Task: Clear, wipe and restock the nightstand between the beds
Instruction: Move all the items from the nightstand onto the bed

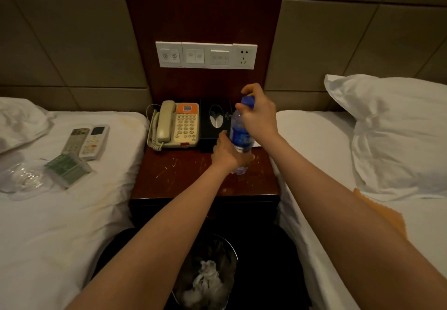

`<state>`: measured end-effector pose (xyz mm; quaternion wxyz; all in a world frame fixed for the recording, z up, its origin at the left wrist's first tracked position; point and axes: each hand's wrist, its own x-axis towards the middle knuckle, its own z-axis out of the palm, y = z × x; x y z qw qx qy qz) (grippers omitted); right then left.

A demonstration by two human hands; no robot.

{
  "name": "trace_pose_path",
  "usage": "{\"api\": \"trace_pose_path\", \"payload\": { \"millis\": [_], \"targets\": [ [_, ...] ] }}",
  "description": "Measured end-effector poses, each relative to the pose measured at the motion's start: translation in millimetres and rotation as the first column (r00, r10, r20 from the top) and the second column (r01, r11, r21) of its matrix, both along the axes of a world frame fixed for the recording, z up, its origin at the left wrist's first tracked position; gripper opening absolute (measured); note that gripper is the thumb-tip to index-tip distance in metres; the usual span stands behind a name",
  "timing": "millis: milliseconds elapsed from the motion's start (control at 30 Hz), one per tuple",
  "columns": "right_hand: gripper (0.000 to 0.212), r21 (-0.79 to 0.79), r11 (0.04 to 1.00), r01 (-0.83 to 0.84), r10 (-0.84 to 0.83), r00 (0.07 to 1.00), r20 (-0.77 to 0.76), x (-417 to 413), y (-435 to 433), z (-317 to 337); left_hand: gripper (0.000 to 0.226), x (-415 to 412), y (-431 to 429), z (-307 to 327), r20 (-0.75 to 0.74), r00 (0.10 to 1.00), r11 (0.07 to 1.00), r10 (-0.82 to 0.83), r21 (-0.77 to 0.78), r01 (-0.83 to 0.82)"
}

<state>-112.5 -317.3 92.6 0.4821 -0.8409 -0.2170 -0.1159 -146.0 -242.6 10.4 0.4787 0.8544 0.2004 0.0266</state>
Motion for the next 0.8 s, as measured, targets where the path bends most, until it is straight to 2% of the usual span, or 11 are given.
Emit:
{"api": "trace_pose_path", "payload": {
  "millis": [167,233,300,400,500,600,700,767,800],
  "targets": [
    [0.033,0.131,0.988,-0.083,0.090,0.995,-0.053,-22,31,13,0.073,-24,39,13,0.150,0.980,0.991,0.128,-0.048,-0.122],
    [0.031,0.186,0.979,-0.081,0.099,0.991,-0.092,-27,41,11,0.068,-40,58,17,0.205,0.971,0.991,0.123,0.024,-0.131],
    [0.026,0.226,0.971,-0.078,0.109,0.986,-0.128,-32,53,8,0.066,-58,74,20,0.222,0.970,0.989,0.101,0.081,-0.121],
    [0.022,0.281,0.956,-0.080,0.134,0.974,-0.181,-40,75,5,0.064,-80,95,21,0.236,0.964,0.989,0.126,0.052,-0.141],
    [0.035,0.346,0.935,-0.080,0.189,0.937,-0.294,-49,99,5,0.053,-99,113,23,0.244,0.953,0.981,0.179,0.034,-0.193],
    [0.051,0.434,0.898,-0.073,0.281,0.855,-0.437,-58,123,-1,0.047,-120,134,23,0.243,0.943,0.966,0.229,0.064,-0.251],
    [0.041,0.523,0.852,-0.023,0.369,0.736,-0.568,-70,142,-18,0.051,-143,159,19,0.200,0.933,0.949,0.299,0.041,-0.313],
    [0.035,0.457,0.889,-0.036,0.382,0.611,-0.694,-82,150,-34,0.045,-159,176,16,0.181,0.912,0.928,0.369,-0.016,-0.373],
    [0.036,0.377,0.921,-0.098,0.366,0.548,-0.752,-89,154,-44,0.041,-166,184,15,0.182,0.898,0.915,0.401,-0.032,-0.402]
  ]
}}
